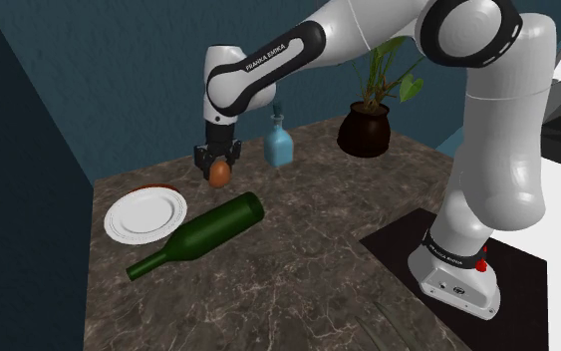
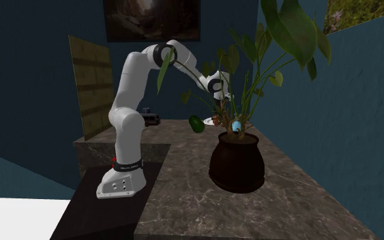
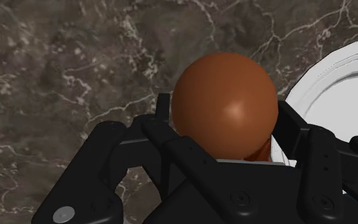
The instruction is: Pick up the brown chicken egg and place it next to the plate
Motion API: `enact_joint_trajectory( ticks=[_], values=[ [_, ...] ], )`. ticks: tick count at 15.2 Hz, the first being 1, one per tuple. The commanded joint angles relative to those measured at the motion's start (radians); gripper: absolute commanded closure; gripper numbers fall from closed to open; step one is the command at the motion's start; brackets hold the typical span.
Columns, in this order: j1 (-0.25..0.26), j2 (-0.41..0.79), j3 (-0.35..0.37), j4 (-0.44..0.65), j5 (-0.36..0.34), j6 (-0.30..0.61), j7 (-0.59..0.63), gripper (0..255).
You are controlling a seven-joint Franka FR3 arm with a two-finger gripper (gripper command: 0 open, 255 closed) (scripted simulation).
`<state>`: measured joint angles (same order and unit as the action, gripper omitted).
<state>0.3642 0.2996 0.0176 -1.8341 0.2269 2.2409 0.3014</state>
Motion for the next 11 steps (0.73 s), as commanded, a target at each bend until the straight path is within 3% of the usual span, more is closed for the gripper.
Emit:
enact_joint_trajectory(
  ticks=[1,11],
  values=[
    [0.001,0.010,0.001,-0.010,0.003,0.021,-0.003,255],
    [0.000,0.050,0.005,-0.039,0.014,0.089,-0.020,255]
  ],
)
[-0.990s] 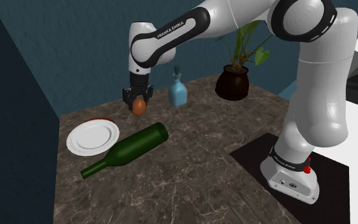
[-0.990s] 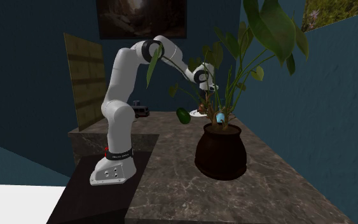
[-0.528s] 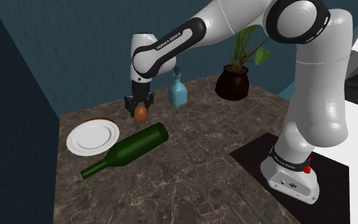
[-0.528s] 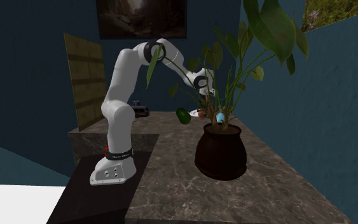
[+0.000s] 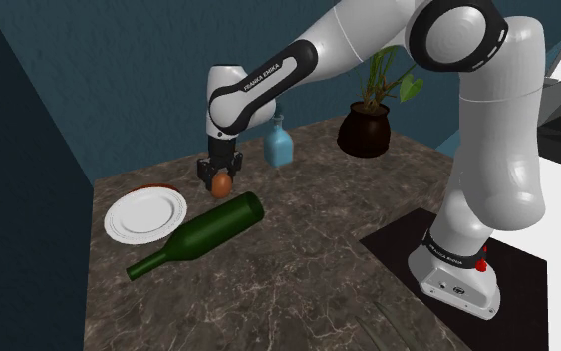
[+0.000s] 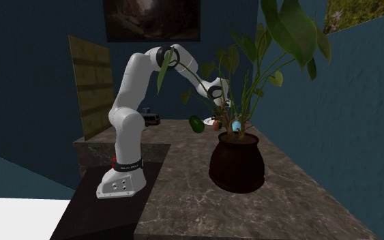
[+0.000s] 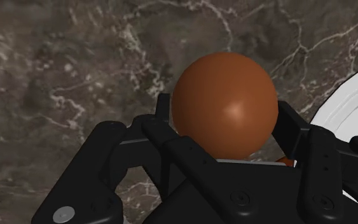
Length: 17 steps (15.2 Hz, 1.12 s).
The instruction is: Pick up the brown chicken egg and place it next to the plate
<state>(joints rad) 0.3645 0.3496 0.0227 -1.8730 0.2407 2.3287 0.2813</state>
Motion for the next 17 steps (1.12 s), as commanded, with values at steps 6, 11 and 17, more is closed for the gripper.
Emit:
enact_joint_trajectory(
  ticks=[6,11,17],
  values=[
    [0.000,0.000,0.000,0.000,0.000,0.001,0.000,0],
    [-0.005,-0.041,-0.005,0.010,-0.006,-0.051,0.004,0],
    [-0.010,-0.075,-0.009,0.023,-0.012,-0.099,0.007,0]
  ],
)
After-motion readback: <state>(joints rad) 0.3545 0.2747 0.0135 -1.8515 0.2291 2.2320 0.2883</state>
